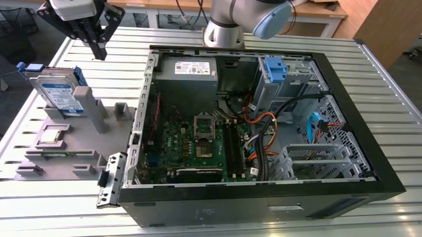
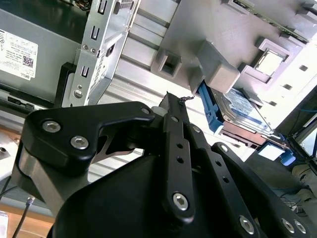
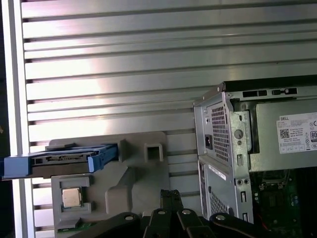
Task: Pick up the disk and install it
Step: 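Reach for the disk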
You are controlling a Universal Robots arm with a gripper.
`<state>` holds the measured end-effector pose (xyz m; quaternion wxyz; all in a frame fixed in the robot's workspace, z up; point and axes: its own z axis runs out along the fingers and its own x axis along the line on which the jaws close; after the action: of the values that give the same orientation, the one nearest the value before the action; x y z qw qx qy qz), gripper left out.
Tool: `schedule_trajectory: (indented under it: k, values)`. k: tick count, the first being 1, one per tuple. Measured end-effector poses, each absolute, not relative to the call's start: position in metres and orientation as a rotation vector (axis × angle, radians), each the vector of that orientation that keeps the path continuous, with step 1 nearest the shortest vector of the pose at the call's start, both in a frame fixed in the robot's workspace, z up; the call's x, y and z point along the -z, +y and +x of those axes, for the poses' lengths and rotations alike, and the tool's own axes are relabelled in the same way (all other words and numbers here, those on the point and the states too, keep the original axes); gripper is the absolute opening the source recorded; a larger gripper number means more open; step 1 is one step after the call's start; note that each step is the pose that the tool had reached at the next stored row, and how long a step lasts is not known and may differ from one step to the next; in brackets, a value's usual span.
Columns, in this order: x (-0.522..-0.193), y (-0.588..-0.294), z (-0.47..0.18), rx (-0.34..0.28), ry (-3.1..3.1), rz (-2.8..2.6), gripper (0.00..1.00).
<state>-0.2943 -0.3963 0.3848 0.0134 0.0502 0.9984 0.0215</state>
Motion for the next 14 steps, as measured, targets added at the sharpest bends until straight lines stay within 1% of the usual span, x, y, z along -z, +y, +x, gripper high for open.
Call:
schedule_trajectory:
  k: [14]
  values:
    - [-0.383, -0.396, -0.311, -0.067, 3.110, 0.163, 0.11]
